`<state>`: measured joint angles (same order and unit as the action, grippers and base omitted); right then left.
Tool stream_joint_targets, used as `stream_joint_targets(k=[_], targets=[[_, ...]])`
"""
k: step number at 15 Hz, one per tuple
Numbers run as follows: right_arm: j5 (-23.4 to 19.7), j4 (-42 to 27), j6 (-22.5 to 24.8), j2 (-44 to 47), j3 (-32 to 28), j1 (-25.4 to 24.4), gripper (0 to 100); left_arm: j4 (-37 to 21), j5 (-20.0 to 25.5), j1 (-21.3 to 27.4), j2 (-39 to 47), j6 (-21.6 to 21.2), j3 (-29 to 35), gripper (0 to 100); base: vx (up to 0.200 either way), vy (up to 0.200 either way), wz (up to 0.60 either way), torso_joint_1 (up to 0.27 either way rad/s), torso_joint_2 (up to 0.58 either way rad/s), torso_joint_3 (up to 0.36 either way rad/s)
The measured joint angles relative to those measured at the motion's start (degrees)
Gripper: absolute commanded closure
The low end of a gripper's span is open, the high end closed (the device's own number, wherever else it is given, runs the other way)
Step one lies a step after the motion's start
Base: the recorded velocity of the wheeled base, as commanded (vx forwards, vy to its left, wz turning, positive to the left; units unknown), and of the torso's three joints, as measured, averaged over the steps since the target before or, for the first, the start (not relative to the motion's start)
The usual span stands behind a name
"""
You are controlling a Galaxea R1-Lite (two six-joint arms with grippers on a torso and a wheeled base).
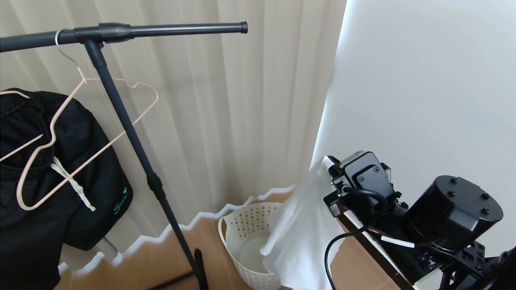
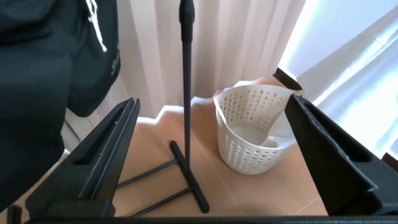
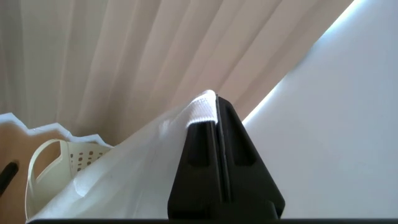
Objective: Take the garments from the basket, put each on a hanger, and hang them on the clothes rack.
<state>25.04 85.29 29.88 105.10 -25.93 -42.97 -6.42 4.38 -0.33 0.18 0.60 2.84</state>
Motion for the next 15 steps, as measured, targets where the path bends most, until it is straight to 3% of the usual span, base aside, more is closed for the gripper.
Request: stream_joint_targets(k=[15], targets=[[0.0, -0.1, 0.0, 0.0, 0.3, 0.0, 100, 0.0, 0.0, 0.0, 0.0, -0.1, 0.0, 0, 0.0, 0.0, 0.0, 0.213, -0.52, -0.3]])
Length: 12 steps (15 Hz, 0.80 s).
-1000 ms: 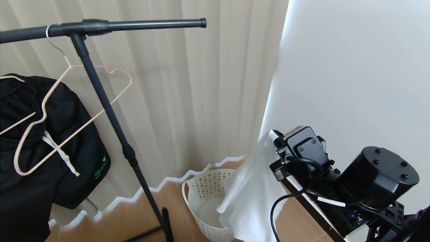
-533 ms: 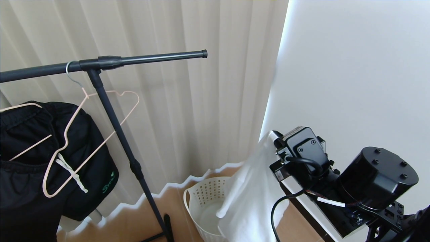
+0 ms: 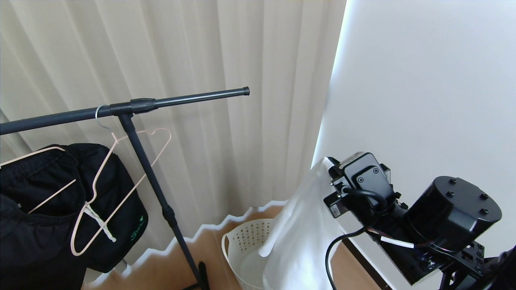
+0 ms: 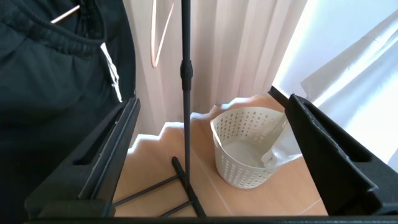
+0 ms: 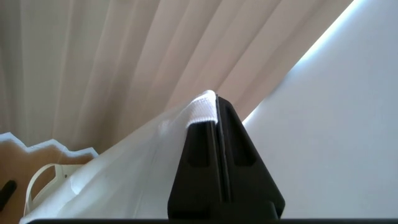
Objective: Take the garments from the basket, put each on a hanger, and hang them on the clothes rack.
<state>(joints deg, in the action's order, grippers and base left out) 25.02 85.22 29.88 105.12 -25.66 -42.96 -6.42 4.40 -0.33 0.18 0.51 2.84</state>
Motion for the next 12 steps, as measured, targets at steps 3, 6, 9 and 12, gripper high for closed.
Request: stream_joint_targets(k=[3, 6, 9, 12], targets=[[-0.1, 0.0, 0.0, -0.1, 0.1, 0.0, 100, 0.0, 0.0, 0.0, 0.0, 0.0, 0.0, 0, 0.0, 0.0, 0.0, 0.165, -0.37, -0.194], [-0.1, 0.0, 0.0, -0.1, 0.1, 0.0, 100, 0.0, 0.0, 0.0, 0.0, 0.0, 0.0, 0, 0.0, 0.0, 0.0, 0.15, -0.33, -0.178], [-0.2, 0.0, 0.1, -0.2, 0.2, 0.0, 100, 0.0, -0.3, 0.0, 0.0, 0.1, 0.0, 0, 0.0, 0.0, 0.0, 0.014, -0.03, -0.019], [-0.1, 0.0, 0.1, -0.2, 0.0, 0.0, 100, 0.0, -0.2, 0.0, 0.0, 0.1, 0.0, 0, 0.0, 0.0, 0.2, 0.002, 0.0, 0.002]])
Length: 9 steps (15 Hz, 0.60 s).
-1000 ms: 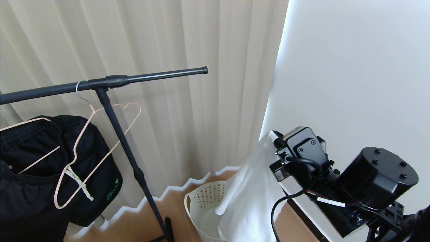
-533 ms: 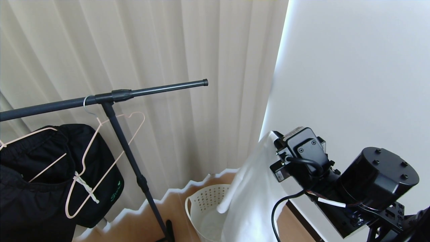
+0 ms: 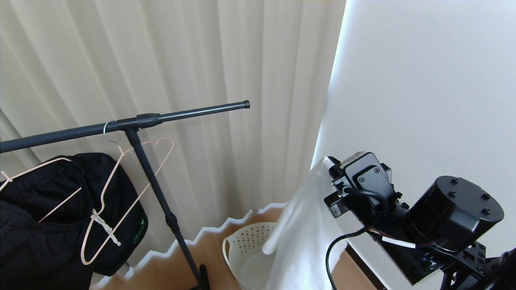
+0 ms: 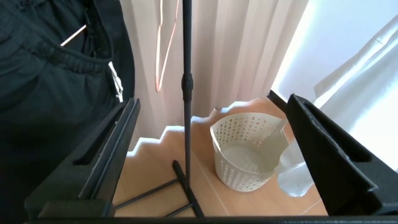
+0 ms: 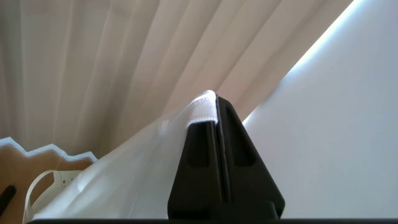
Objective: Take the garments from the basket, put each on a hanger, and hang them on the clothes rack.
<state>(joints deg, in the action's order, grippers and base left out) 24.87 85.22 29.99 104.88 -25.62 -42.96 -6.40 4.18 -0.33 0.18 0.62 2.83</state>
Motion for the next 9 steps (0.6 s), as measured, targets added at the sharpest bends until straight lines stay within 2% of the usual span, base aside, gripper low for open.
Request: stream_joint_targets(k=[7, 9], targets=[[0.0, 0.1, 0.1, -0.1, 0.2, 0.0, 100, 0.0, -0.2, 0.0, 0.0, -0.5, -0.1, 0, 0.0, 0.0, 0.6, 0.004, 0.0, 0.0], [0.0, 0.1, 0.3, -0.1, 0.2, 0.0, 100, 0.0, -0.1, 0.0, 0.0, -0.5, -0.1, 0, 0.0, 0.0, 0.0, 0.0, 0.0, 0.0]])
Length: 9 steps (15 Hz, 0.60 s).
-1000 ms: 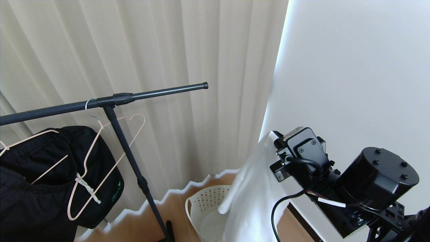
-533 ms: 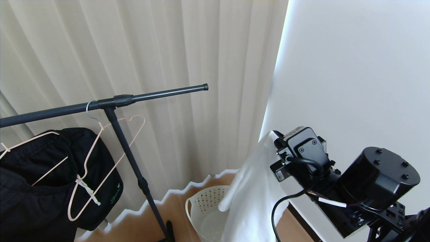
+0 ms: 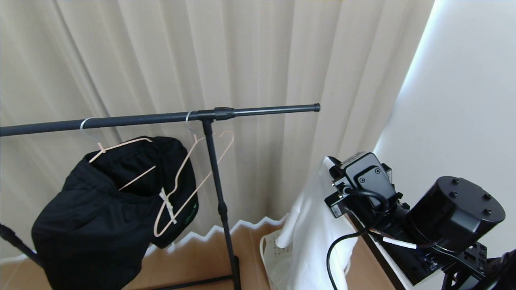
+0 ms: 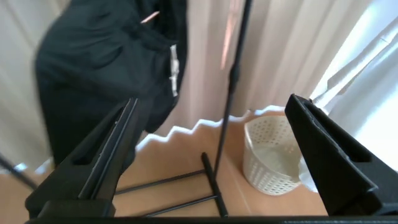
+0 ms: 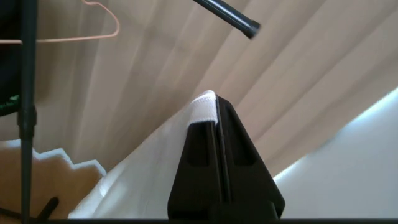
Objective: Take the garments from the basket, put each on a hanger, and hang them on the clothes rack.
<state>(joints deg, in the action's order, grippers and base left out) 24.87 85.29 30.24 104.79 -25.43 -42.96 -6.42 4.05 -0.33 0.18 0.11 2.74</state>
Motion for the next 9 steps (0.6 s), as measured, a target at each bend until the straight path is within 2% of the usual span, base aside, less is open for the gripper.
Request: stream_joint_targets(k=[1, 6, 9], targets=[[0.0, -0.1, 0.0, 0.0, 0.0, 0.0, 100, 0.0, 0.0, 0.0, 0.0, 0.1, 0.0, 0, 0.0, 0.0, 0.0, 0.0, 0.0, 0.0], [0.0, -0.1, 0.1, 0.0, 0.0, 0.0, 100, 0.0, 0.0, 0.0, 0.0, 0.3, 0.0, 0, -0.2, 0.0, 0.0, 0.006, 0.0, 0.0], [0.0, 0.0, 0.1, 0.0, 0.0, 0.0, 100, 0.0, 0.1, 0.0, 0.0, 0.4, 0.1, 0, -0.2, 0.2, 0.0, -0.006, 0.0, 0.001]])
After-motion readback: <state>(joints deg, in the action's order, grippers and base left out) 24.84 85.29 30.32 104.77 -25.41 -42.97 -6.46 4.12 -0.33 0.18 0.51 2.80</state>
